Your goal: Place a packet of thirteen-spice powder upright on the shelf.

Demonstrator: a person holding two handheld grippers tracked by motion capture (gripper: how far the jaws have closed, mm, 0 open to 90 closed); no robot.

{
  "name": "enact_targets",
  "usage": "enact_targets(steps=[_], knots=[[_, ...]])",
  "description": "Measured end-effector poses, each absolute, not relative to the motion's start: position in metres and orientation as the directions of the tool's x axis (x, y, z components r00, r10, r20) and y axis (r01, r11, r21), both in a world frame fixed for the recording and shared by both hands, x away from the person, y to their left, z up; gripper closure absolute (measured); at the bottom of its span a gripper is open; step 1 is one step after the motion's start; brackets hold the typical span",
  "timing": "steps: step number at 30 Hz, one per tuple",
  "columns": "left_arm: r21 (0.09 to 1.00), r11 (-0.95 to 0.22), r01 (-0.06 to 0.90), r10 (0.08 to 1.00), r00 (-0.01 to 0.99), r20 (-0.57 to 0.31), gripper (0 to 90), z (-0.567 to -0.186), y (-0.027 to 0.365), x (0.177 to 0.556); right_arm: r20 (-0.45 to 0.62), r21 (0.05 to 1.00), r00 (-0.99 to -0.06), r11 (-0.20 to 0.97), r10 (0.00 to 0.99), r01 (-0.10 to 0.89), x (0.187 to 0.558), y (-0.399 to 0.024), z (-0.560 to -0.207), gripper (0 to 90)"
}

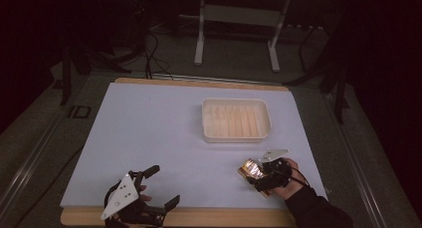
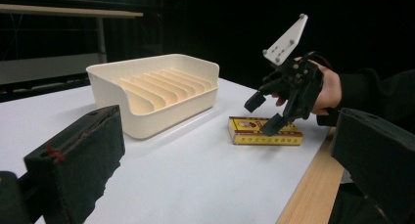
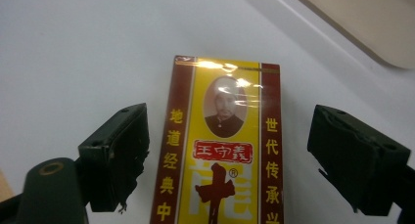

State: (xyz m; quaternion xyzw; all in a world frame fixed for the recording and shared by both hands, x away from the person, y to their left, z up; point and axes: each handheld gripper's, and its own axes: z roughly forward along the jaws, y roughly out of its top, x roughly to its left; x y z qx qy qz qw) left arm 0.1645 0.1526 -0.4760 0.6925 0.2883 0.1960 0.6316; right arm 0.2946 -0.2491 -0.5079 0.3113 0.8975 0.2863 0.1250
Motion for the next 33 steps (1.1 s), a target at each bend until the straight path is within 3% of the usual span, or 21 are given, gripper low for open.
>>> enact_targets(steps=[17, 23, 27, 33], knots=[[0.987, -0.034, 0.155, 0.643, 0.759, -0.097, 0.1, -0.476, 0.153, 0.165, -0.003, 0.470, -0.760, 0.672, 0.650, 0.572, 0.305, -0.242, -0.521, 18.5], [0.987, -0.036, 0.158, 0.644, 0.759, -0.098, 0.2, -0.476, 0.153, 0.165, -0.003, 0.415, -0.757, 0.690, 0.653, 0.593, 0.309, -0.235, -0.516, 30.7], [0.987, -0.035, 0.160, 0.646, 0.757, -0.099, 0.1, -0.476, 0.153, 0.165, -0.007, 0.390, -0.753, 0.695, 0.658, 0.604, 0.310, -0.232, -0.514, 31.7], [0.986, -0.039, 0.164, 0.650, 0.753, -0.100, 0.2, -0.476, 0.153, 0.166, -0.058, 0.441, -0.766, 0.705, 0.640, 0.555, 0.305, -0.233, -0.513, 32.0]])
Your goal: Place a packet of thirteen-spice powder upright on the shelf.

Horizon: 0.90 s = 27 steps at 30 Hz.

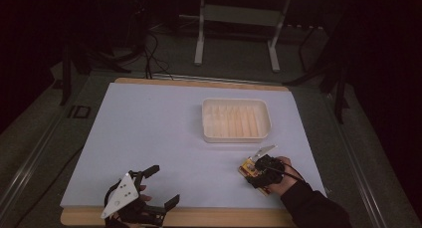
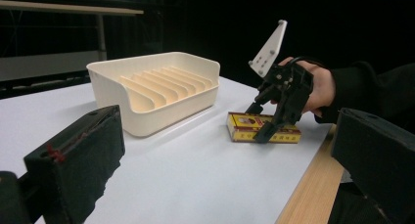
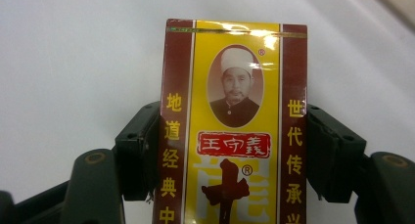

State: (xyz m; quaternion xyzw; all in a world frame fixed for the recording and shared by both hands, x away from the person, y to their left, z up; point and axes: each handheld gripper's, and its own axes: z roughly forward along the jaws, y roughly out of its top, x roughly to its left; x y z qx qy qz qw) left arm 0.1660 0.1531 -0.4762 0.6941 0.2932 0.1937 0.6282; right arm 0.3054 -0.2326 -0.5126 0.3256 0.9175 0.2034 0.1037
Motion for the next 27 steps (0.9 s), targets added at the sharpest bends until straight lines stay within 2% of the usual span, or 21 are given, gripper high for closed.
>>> enact_targets(steps=[8, 13, 18, 20, 27], knots=[[0.983, -0.065, 0.172, 0.651, 0.754, -0.089, 0.2, -0.474, 0.148, 0.166, -0.073, 0.519, -0.760, 0.676, 0.645, 0.523, 0.300, -0.234, -0.502, 32.1], [0.972, -0.064, 0.227, 0.666, 0.735, -0.127, 0.2, -0.471, 0.145, 0.170, -0.079, 0.570, -0.756, 0.652, 0.650, 0.501, 0.297, -0.233, -0.489, 32.1], [0.963, -0.099, 0.252, 0.669, 0.733, -0.122, 0.2, -0.466, 0.141, 0.175, -0.065, 0.626, -0.758, 0.618, 0.649, 0.476, 0.291, -0.230, -0.476, 32.2], [0.951, -0.139, 0.275, 0.656, 0.746, -0.120, 0.2, -0.459, 0.135, 0.182, -0.069, 0.652, -0.758, 0.604, 0.649, 0.457, 0.288, -0.230, -0.470, 32.2], [0.933, -0.160, 0.322, 0.624, 0.765, -0.157, 0.2, -0.447, 0.121, 0.198, -0.102, 0.717, -0.755, 0.574, 0.648, 0.396, 0.277, -0.228, -0.451, 32.2]])
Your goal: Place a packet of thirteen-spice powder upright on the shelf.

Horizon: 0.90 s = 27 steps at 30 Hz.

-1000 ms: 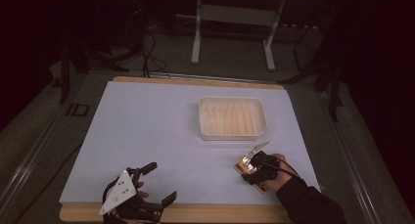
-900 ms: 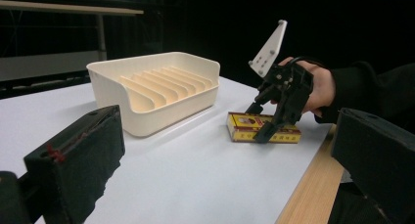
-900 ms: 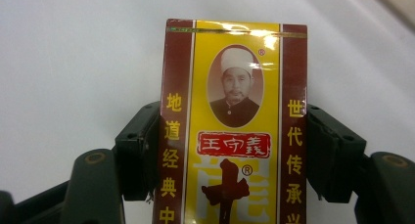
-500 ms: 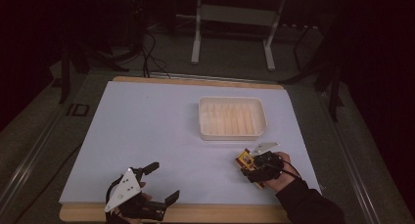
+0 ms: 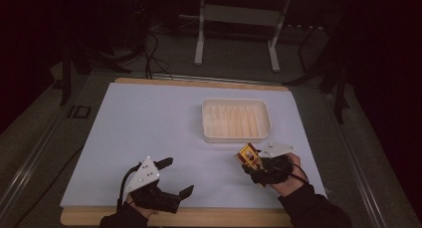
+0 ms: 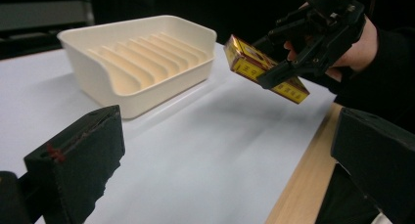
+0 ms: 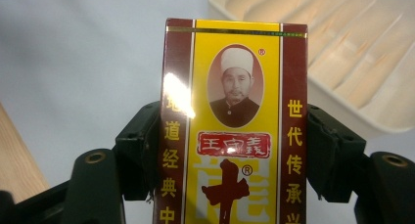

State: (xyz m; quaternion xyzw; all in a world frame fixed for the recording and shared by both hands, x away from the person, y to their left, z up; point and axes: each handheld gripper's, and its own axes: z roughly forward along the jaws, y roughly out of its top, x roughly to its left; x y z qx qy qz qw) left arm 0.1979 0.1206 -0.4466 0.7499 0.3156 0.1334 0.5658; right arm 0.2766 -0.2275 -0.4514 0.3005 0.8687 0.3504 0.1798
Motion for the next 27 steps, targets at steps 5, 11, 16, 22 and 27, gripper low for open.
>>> enact_targets(steps=[5, 11, 16, 22, 27], knots=[[0.930, -0.141, 0.340, 0.598, 0.777, -0.194, 0.2, -0.436, 0.110, 0.210, -0.116, 0.747, -0.751, 0.555, 0.650, 0.364, 0.269, -0.227, -0.443, 32.2], [0.931, -0.154, 0.331, 0.590, 0.787, -0.182, 0.2, -0.417, 0.091, 0.226, -0.137, 0.776, -0.741, 0.536, 0.657, 0.332, 0.263, -0.227, -0.438, 32.2], [0.940, -0.155, 0.305, 0.570, 0.805, -0.167, 0.2, -0.401, 0.071, 0.239, -0.148, 0.812, -0.728, 0.503, 0.670, 0.298, 0.258, -0.229, -0.432, 32.2], [0.935, -0.166, 0.312, 0.532, 0.827, -0.182, 0.2, -0.391, 0.046, 0.253, -0.154, 0.837, -0.721, 0.478, 0.676, 0.268, 0.255, -0.232, -0.427, 32.2], [0.929, -0.157, 0.334, 0.537, 0.819, -0.204, 0.2, -0.391, 0.031, 0.263, -0.153, 0.856, -0.718, 0.453, 0.680, 0.247, 0.253, -0.233, -0.427, 32.2]])
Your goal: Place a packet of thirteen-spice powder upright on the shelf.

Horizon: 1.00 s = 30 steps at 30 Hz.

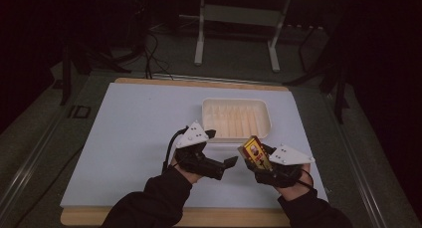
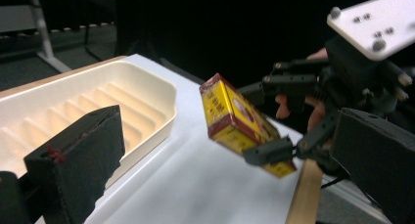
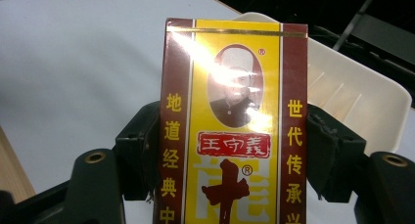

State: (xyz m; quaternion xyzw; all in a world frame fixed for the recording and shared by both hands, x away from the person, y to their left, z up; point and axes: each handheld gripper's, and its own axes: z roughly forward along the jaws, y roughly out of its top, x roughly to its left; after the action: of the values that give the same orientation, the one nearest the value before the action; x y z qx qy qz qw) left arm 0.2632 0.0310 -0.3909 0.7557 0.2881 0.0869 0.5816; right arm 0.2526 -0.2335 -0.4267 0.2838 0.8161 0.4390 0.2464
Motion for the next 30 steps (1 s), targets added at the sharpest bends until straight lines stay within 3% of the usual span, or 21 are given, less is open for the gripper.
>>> enact_targets(steps=[3, 12, 17, 30], knots=[[0.924, -0.167, 0.343, 0.538, 0.817, -0.206, 0.2, -0.392, 0.023, 0.269, -0.156, 0.865, -0.713, 0.443, 0.683, 0.235, 0.251, -0.233, -0.428, 32.2], [0.888, -0.228, 0.400, 0.553, 0.803, -0.219, 14.1, -0.400, 0.001, 0.279, -0.193, 0.878, -0.717, 0.444, 0.669, 0.177, 0.243, -0.230, -0.430, 32.2], [0.849, -0.202, 0.487, 0.558, 0.770, -0.309, 22.1, -0.405, -0.003, 0.287, -0.218, 0.883, -0.717, 0.447, 0.662, 0.144, 0.238, -0.228, -0.430, 32.1], [0.786, -0.176, 0.593, 0.436, 0.763, -0.477, 46.8, -0.413, -0.003, 0.295, -0.234, 0.891, -0.730, 0.442, 0.642, 0.102, 0.235, -0.226, -0.432, 32.1]])
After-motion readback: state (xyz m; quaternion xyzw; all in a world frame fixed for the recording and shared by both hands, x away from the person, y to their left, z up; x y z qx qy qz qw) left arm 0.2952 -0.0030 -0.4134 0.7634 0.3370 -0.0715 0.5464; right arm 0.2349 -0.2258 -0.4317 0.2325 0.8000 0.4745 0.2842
